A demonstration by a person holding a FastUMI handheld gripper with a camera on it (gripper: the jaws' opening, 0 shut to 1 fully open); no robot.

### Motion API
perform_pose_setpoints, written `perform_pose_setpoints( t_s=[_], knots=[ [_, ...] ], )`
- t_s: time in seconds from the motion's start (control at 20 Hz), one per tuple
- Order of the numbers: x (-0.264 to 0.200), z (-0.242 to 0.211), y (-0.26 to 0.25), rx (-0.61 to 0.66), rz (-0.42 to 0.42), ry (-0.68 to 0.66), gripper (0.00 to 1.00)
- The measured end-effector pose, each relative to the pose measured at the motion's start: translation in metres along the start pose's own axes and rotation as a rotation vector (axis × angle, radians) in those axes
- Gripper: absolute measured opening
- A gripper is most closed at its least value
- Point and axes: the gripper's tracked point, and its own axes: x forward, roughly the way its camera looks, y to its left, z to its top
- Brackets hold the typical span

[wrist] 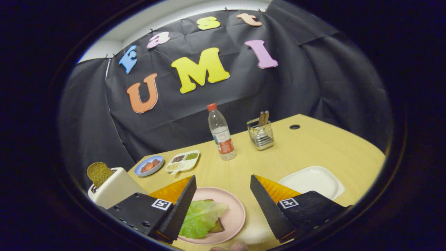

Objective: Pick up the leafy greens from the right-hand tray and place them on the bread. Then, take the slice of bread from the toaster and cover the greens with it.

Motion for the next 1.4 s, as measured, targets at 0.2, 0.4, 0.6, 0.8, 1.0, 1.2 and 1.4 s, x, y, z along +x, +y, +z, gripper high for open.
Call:
perform_pose_setpoints(
  t_s=[0.2, 0.4, 0.6, 0.8, 1.0, 1.2, 1.4],
  knots=[
    [-0.050, 0.033, 0.051, -0.109, -0.002, -0.142, 0.96],
    [-0.086, 0.041, 0.136, -0.150, 0.077, -0.214, 0.95],
    [-0.100, 0.012, 0.226, -0.216, 0.175, -0.190, 0.96],
    [-0.097, -0.013, 0.291, -0.274, 0.204, -0.164, 0.95],
    [-0.075, -0.030, 0.320, -0.262, 0.176, -0.110, 0.95],
    [-0.050, -0.044, 0.319, -0.247, 0.122, -0.034, 0.95],
    [-0.034, -0.052, 0.311, -0.203, 0.080, 0.044, 0.67]
  ],
)
